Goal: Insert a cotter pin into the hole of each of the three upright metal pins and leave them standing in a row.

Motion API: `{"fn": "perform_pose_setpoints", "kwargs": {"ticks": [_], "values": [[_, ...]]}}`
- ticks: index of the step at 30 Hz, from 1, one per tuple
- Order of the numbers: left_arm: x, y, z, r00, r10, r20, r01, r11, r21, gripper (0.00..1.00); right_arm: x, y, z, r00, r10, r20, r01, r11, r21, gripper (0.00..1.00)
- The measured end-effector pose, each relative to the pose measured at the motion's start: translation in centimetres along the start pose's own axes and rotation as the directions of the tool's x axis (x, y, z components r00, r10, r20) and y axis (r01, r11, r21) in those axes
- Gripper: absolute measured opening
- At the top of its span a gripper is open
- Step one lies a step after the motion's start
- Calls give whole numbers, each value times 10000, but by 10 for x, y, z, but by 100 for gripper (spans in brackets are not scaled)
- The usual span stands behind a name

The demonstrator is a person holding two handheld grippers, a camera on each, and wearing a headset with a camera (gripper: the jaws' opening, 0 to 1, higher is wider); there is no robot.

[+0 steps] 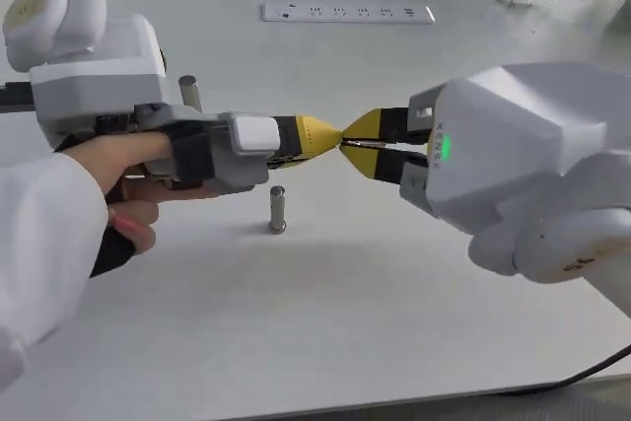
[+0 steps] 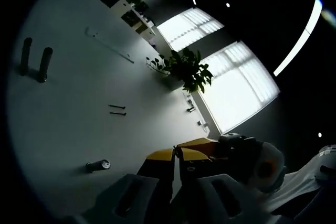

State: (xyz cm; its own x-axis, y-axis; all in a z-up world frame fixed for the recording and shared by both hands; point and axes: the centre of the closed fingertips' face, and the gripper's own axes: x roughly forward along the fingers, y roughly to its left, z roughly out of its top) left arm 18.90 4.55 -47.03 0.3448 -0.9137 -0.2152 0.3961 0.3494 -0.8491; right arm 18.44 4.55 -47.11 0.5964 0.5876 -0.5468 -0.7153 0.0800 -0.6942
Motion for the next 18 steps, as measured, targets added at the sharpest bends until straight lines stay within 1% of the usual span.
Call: {"fn": "perform_pose_setpoints", "kwargs": {"ticks": [2, 4, 16, 18], "values": [[0, 1, 0, 10000, 5, 32, -5, 10000, -26, 1, 0, 0, 0, 10000, -23, -1, 23, 10000, 5, 0], [0, 1, -1, 10000, 37, 20, -37, 9997, -226, 1, 1, 0, 0, 10000, -21, -32, 21, 10000, -23, 0], [0, 2, -6, 9995, 247, -184, -252, 9993, -279, 0, 3, 3, -1, 10000, 19, -76, -18, 9999, 109, 0], [0, 2, -7, 9995, 247, -200, -253, 9992, -313, 0, 3, 4, -1, 10000, 6, -36, -5, 9997, 252, 0]]}}
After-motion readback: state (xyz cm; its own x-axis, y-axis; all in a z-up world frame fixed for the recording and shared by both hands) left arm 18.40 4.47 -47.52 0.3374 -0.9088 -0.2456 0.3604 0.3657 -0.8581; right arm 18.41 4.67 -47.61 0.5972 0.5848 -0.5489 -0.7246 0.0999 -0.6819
